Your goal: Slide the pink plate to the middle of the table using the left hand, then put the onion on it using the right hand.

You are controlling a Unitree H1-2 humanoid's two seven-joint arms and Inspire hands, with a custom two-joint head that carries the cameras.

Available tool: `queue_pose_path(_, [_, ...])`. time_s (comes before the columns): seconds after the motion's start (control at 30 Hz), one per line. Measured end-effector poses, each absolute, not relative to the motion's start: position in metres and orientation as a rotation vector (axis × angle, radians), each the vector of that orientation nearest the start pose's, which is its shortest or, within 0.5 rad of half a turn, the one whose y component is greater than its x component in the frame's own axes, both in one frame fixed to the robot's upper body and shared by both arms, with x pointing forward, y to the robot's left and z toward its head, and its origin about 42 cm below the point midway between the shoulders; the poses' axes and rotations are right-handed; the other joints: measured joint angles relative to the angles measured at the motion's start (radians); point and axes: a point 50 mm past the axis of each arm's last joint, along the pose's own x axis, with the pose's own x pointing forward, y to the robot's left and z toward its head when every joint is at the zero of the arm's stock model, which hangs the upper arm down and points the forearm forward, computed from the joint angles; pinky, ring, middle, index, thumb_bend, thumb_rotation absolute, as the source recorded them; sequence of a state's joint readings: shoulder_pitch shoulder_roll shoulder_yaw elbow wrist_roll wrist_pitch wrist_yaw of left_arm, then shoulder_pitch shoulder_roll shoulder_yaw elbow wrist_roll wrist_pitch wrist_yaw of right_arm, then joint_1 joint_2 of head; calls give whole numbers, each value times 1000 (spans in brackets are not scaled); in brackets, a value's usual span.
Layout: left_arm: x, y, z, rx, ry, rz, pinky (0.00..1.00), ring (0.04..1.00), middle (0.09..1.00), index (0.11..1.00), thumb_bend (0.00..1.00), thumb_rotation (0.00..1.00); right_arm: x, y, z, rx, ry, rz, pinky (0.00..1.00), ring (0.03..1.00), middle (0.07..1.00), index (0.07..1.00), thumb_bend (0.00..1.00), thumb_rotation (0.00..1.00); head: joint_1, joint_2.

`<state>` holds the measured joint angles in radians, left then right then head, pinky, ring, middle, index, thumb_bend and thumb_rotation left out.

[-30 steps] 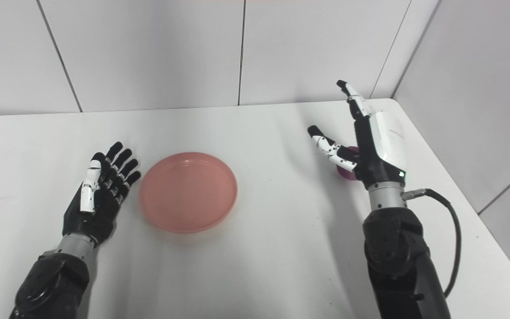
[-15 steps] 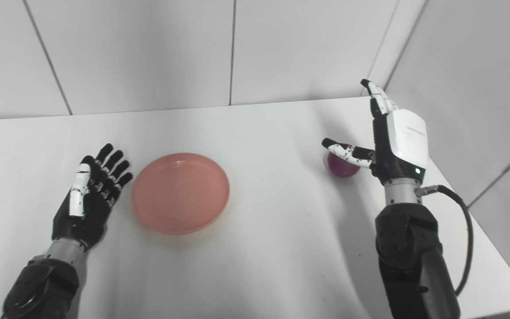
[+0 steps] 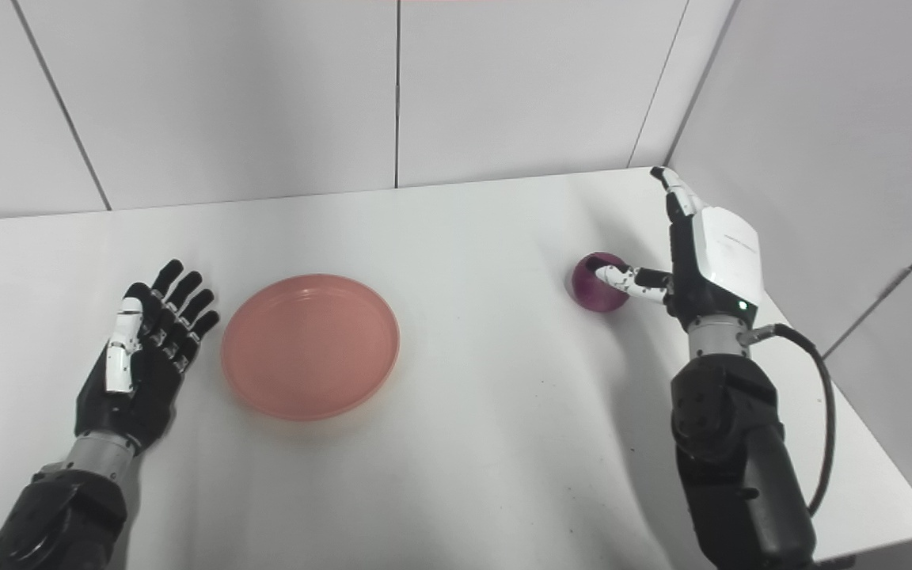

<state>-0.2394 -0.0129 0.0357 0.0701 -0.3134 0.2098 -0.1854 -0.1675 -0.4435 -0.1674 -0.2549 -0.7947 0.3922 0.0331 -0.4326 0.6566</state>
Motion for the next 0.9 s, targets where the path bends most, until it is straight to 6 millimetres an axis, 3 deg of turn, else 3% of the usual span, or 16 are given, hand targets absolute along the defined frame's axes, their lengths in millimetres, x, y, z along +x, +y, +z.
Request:
queue_pose_path(0.47, [357,183,138,-338,18,-276,965,968,976,956,457,1000,322,-391,221,-1133,93,-419,711,845,884,907,1000,448,-6,-2])
queue_pose_path(0.9, [357,185,136,-338,8,-286,959,962,971,948,468,1000,335,-393,210,-1116,176,-343,785,883,916,930,1000,453,-11,-6])
